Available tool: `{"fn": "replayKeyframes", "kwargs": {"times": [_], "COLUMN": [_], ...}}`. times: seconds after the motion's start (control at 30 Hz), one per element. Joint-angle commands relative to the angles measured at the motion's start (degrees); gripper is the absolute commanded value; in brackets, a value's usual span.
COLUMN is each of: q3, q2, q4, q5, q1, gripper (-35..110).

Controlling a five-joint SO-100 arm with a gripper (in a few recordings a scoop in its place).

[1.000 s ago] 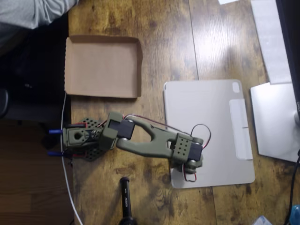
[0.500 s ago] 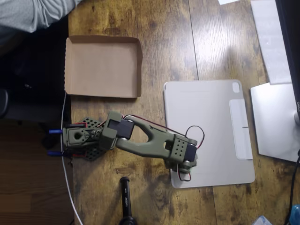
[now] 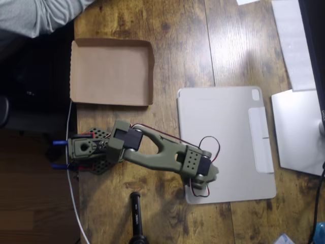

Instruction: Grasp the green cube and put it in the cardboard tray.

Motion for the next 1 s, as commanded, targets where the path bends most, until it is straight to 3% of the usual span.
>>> {"fn": "replayKeyframes", "kwargs": {"times": [0.0, 0.4, 0.63, 0.8, 0.97], "q3": [1.58, 3.60, 4.48, 5.10, 4.39], "q2": [3.52, 4.13, 4.57, 5.27, 5.36], "q4": [-1.32, -3.08, -3.96, -4.04, -5.98], "q5": [-1.23, -1.49, -1.93, -3.60, -2.99], "q1": [0.97, 1.05, 0.70, 0.62, 1.85], "gripper": [31, 15, 14, 34, 36]}}
